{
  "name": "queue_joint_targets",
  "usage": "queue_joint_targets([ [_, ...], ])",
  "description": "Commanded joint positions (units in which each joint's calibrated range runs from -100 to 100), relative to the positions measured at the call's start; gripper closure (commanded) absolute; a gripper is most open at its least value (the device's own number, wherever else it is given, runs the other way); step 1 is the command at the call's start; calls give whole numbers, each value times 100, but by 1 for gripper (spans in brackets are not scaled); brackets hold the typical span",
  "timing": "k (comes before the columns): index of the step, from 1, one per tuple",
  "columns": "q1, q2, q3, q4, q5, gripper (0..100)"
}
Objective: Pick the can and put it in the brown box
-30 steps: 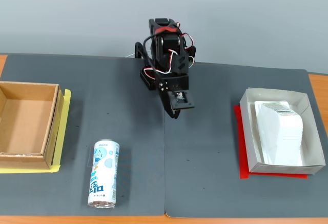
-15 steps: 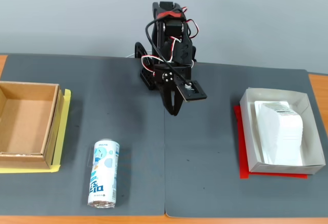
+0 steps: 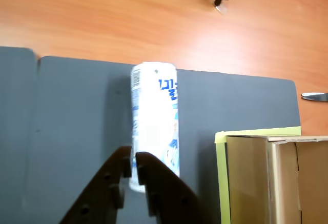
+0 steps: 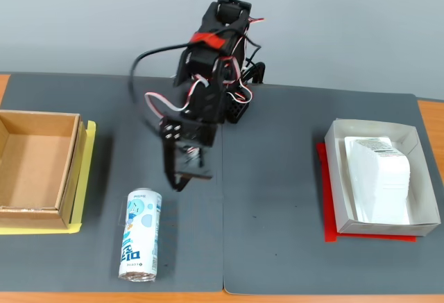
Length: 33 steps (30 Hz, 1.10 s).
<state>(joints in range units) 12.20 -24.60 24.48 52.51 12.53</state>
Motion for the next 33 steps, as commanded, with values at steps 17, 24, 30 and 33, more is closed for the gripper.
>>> queue_joint_targets([
  [17, 348, 2176, -1516, -116, -18, 79],
  [24, 324, 2447, -1452, -99, -7, 66],
  [30, 267, 2735, -1434, -99, -13, 59],
  [33, 202, 2879, -1434, -99, -13, 59],
])
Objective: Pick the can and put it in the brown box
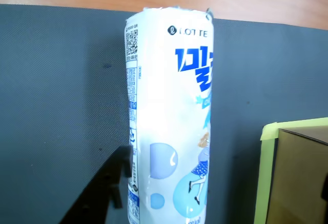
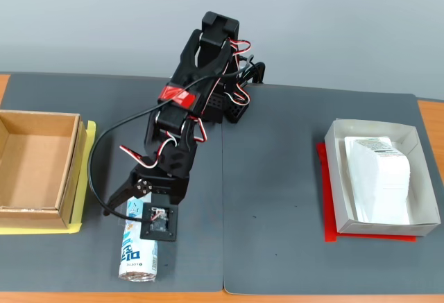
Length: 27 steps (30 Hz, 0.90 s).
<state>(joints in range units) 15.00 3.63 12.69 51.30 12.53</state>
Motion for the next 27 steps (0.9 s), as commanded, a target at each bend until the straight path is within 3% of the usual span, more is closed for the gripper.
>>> queue_joint_targets([
  [1, -95, 107, -283, 22, -13, 60],
  [27, -152, 844, -346, -82, 3, 59],
])
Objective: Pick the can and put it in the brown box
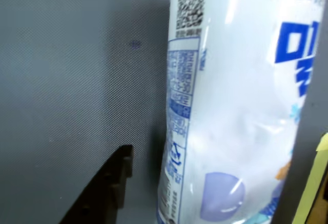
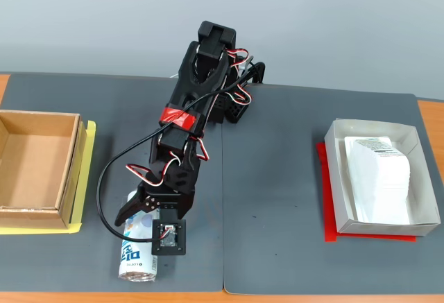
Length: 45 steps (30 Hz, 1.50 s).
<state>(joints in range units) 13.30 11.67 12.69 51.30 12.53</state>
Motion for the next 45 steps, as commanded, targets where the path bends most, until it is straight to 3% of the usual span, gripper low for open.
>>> queue_joint_targets([
  [1, 26, 91, -346, -82, -7, 59],
  [15, 91, 947, -1124, -82, -7, 59],
  [38, 99, 1235, -1124, -82, -7, 60],
  [45, 99, 1235, -1124, -82, 14, 81],
])
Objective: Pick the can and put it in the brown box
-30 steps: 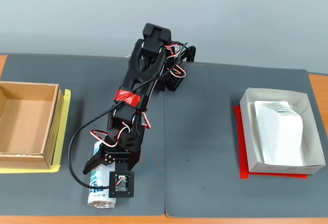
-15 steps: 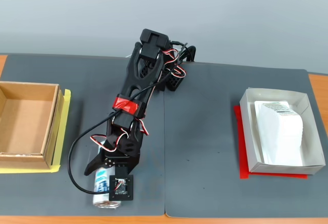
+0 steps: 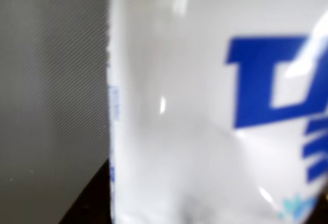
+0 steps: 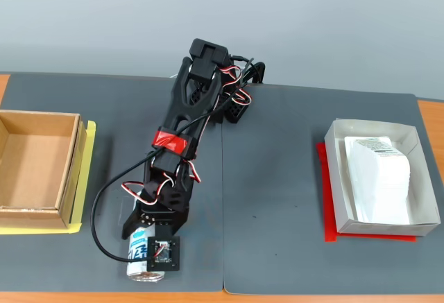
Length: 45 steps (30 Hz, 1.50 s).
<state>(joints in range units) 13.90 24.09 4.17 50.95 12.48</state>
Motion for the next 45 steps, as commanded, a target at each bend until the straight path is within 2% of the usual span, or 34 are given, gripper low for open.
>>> queue_joint_targets([
  [1, 40, -8, -272, -47, 3, 84],
  [7, 40, -8, -281, -47, -13, 92],
  [16, 0, -194, -290, 5, -13, 92],
  [27, 24, -1482, -290, 48, 55, 92],
  [32, 186, -2159, -281, 57, 487, 92],
  [39, 1104, -2888, -290, -30, 1493, 92],
  [45, 1917, -2888, -942, -30, 2014, 92],
])
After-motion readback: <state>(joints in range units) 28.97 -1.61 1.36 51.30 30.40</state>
